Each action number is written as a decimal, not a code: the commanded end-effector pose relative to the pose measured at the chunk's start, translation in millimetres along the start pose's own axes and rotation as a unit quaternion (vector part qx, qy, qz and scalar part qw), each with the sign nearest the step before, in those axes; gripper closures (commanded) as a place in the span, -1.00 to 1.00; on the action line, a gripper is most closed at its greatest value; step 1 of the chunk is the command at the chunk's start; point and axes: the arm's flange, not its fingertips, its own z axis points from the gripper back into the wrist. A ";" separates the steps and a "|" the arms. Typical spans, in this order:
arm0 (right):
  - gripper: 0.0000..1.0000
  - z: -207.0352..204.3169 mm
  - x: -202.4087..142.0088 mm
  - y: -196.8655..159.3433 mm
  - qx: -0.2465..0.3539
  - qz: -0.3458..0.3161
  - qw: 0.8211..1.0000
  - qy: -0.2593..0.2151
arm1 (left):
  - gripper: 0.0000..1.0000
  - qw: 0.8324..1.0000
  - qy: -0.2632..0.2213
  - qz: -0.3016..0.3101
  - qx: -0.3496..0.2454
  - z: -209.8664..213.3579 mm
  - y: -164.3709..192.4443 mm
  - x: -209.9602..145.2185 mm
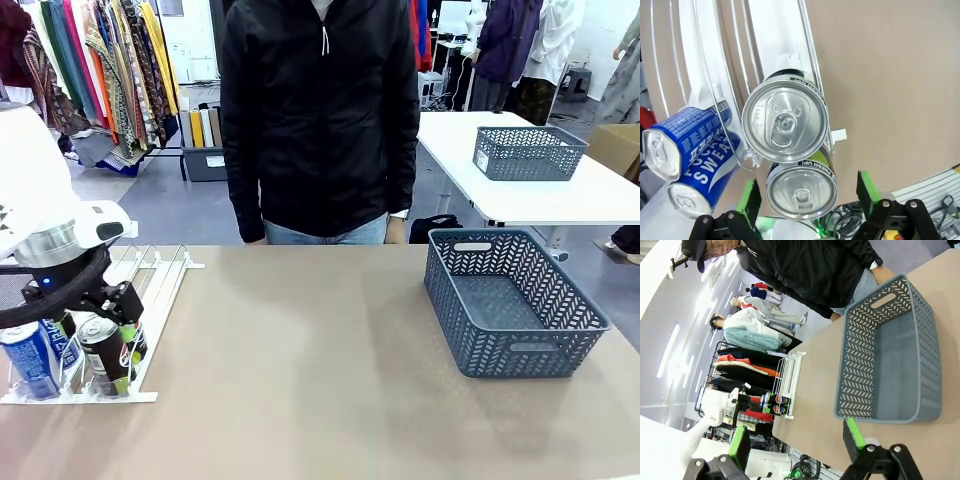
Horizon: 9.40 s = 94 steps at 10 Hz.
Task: Retrieve and store the cans from the dispenser.
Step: Pick up one can from the Automatic Can Dispenser and place it in the middle of the table, then pick up the last remaining can from one row of the Automatic Can Dispenser and place it in the middle of the table.
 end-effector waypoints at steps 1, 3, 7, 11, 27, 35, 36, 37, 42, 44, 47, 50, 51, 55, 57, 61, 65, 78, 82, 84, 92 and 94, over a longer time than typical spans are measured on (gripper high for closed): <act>-1.00 1.5 -0.4 1.2 0.006 0.002 1.000 0.000 | -1.00 1.000 0.003 -0.004 0.006 -14.6 8.5 -14.9; -1.00 1.5 -0.4 1.2 0.006 0.002 1.000 0.000 | -0.75 1.000 -0.004 0.003 0.012 -18.4 12.4 -13.6; -1.00 1.5 -0.4 1.2 0.006 0.002 1.000 0.000 | 1.00 1.000 -0.012 -0.002 0.019 -21.8 12.3 -13.0; -1.00 1.5 -0.4 1.2 0.006 0.002 1.000 0.000 | 1.00 1.000 -0.013 -0.006 0.002 -9.2 11.7 -17.9; -1.00 1.5 -0.4 1.2 0.006 0.002 1.000 0.000 | 1.00 0.992 -0.125 0.008 -0.033 200.3 36.1 -62.8; -1.00 1.5 -0.4 1.2 0.006 0.002 1.000 0.000 | 1.00 0.970 -0.105 -0.217 -0.017 98.6 -305.5 59.3; -1.00 1.5 -0.4 1.2 0.006 0.002 1.000 0.000 | 1.00 0.970 -0.090 -0.225 -0.020 75.1 -311.4 58.6; -1.00 1.5 -0.4 1.2 0.006 0.002 1.000 0.000 | 1.00 0.973 -0.074 -0.220 -0.007 60.3 -313.3 60.0; -1.00 1.5 -0.4 1.2 0.006 0.002 1.000 0.000 | 1.00 0.966 -0.075 -0.247 -0.008 4.7 -316.1 61.2; -1.00 1.5 -0.4 1.2 0.006 0.002 1.000 0.000 | 1.00 0.966 -0.079 -0.248 -0.006 0.1 -311.6 60.9; -1.00 1.5 -0.4 1.2 0.006 0.002 1.000 0.000 | 0.30 0.967 -0.051 -0.248 -0.017 -8.9 -310.0 66.9; -1.00 1.5 -0.4 1.2 0.006 0.002 1.000 0.000 | -1.00 0.967 -0.046 -0.248 -0.012 -11.4 -309.6 68.2; -1.00 1.5 -0.4 1.2 0.006 0.002 1.000 0.000 | -1.00 0.968 -0.049 -0.246 -0.010 -11.5 -309.1 68.3; -1.00 1.5 -0.4 1.2 0.006 0.002 1.000 0.000 | -1.00 0.972 -0.073 -0.221 -0.026 37.0 -289.5 53.6; -1.00 1.5 -0.4 1.2 0.006 0.002 1.000 0.000 | -1.00 0.972 -0.104 -0.198 -0.075 111.2 -251.1 40.9; -1.00 1.5 -0.4 1.2 0.006 0.002 1.000 0.000 | -1.00 0.955 -0.100 -0.097 -0.262 193.0 -42.3 21.7; -1.00 1.5 -0.4 1.2 0.006 0.002 1.000 0.000 | -1.00 0.847 -0.189 0.025 -0.497 163.2 211.9 -82.2; -1.00 1.5 -0.4 1.2 0.006 0.002 1.000 0.000 | -1.00 0.798 -0.223 0.105 -0.550 101.5 278.4 -156.6; -1.00 1.5 -0.4 1.2 0.006 0.002 1.000 0.000 | -1.00 0.803 -0.212 0.115 -0.545 99.3 277.7 -157.1; -1.00 1.5 -0.4 1.2 0.006 0.002 1.000 0.000 | -1.00 0.873 -0.145 0.059 -0.462 114.5 213.2 -149.1; -1.00 1.5 -0.4 1.2 0.006 0.002 1.000 0.000 | -1.00 0.995 -0.046 -0.021 -0.081 83.3 19.1 -45.3; -1.00 1.5 -0.4 1.2 0.006 0.002 1.000 0.000 | -1.00 0.993 -0.030 -0.044 -0.105 90.0 11.7 -52.0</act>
